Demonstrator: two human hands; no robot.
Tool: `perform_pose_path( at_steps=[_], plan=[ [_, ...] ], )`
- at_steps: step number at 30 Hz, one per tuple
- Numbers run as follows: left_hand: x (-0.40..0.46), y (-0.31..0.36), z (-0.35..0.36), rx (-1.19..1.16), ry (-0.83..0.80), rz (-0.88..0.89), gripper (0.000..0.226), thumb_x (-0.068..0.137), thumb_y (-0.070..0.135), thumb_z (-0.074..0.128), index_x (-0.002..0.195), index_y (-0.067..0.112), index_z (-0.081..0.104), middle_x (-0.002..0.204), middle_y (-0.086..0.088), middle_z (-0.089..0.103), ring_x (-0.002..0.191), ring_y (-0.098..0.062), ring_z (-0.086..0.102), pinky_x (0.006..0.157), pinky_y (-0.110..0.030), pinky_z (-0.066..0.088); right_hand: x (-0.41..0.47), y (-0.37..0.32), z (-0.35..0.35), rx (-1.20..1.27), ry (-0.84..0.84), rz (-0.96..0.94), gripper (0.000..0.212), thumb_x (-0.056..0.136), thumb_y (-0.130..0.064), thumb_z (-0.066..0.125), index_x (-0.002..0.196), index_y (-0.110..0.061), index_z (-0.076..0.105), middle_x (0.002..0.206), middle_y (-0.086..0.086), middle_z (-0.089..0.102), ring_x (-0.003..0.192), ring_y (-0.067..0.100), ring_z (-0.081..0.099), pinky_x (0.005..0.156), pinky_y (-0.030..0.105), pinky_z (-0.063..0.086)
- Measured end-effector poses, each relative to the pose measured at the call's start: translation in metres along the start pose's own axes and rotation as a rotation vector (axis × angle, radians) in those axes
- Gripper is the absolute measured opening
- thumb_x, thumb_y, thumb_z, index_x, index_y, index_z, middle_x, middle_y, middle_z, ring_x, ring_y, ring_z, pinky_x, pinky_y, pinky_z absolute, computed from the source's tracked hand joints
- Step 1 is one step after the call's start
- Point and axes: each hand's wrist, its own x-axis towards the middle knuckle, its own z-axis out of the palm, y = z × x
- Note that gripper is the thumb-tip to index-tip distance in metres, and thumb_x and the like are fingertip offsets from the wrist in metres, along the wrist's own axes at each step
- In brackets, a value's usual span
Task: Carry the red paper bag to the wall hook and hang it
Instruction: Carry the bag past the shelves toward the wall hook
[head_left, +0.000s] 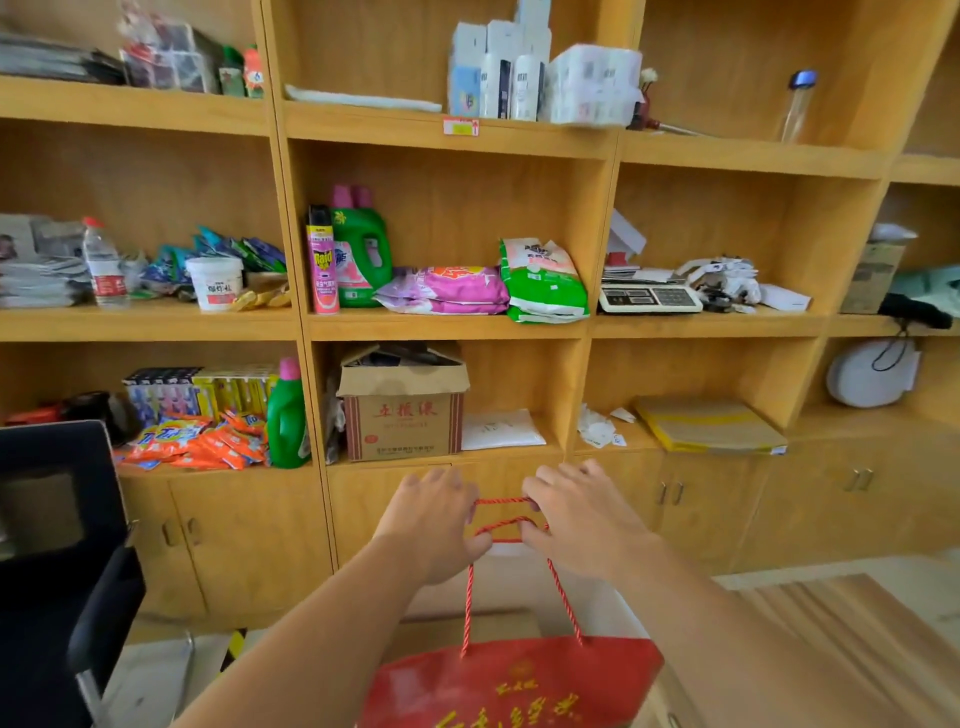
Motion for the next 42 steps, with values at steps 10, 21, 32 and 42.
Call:
perform_pose_path(
  at_steps=[10,21,32,42],
  plan=[
    [0.136,-0.025,0.017,0.067,0.073,0.008,0.038,0.091,0.058,0.046,0.104,0.024,0.057,0.111,0.001,0.053,0.105,-0.020,0.050,0.095,-0.040,0.045,0.093,0.081,0.043,0.073,0.048,0.060,0.026,0.084,-0.048,0.038,0.076,-0.024,0.044,0.077,-0.003,0.056,0.075,0.022,0.057,0.078,0.043,0.045],
    [0.300,-0.066,0.073,0.032,0.072,0.175,0.042,0.089,0.061,0.046,0.106,0.024,0.056,0.110,0.000,0.052,0.105,-0.021,0.051,0.090,-0.041,0.048,0.191,0.159,0.113,-0.050,-0.038,0.232,0.027,0.085,-0.047,0.044,0.083,-0.021,0.052,0.082,-0.001,0.057,0.079,0.025,0.059,0.075,0.043,0.044],
    [0.454,-0.063,0.110,-0.027,0.067,0.491,0.043,0.087,0.065,0.043,0.100,0.026,0.055,0.106,0.001,0.053,0.104,-0.021,0.050,0.089,-0.040,0.048,0.238,0.235,0.157,-0.044,-0.120,0.491,0.032,0.082,-0.048,0.042,0.088,-0.020,0.056,0.086,-0.001,0.062,0.084,0.025,0.060,0.074,0.040,0.047],
    [0.562,0.019,0.121,-0.062,0.160,0.741,0.041,0.087,0.065,0.046,0.099,0.027,0.057,0.107,0.001,0.053,0.103,-0.020,0.050,0.082,-0.038,0.048,0.211,0.329,0.175,-0.080,-0.075,0.702,0.035,0.084,-0.054,0.051,0.094,-0.020,0.056,0.097,0.002,0.064,0.086,0.029,0.063,0.069,0.039,0.047]
  ],
)
